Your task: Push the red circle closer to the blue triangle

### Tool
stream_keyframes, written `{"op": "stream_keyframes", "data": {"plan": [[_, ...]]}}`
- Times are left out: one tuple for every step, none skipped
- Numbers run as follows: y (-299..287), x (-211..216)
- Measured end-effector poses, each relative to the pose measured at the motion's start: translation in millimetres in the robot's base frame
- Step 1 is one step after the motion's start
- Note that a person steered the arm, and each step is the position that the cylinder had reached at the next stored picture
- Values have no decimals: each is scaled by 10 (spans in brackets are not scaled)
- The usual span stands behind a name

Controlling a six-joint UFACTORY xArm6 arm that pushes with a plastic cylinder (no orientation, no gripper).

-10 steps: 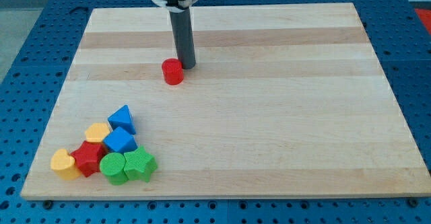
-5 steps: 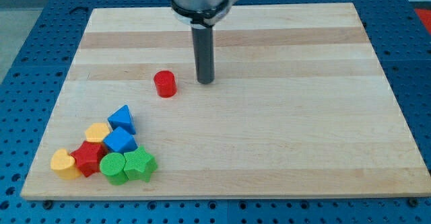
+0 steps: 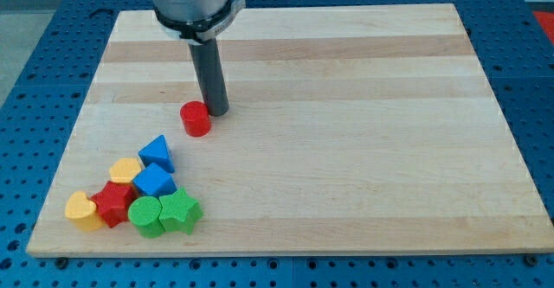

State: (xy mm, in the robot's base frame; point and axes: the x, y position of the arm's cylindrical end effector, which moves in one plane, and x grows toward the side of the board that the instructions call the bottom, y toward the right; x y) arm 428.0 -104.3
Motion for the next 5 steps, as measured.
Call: {"op": "stream_keyframes", "data": {"plan": [[-85,138],[-265,284],[-438,379],[-486,397],[-442,394]]}}
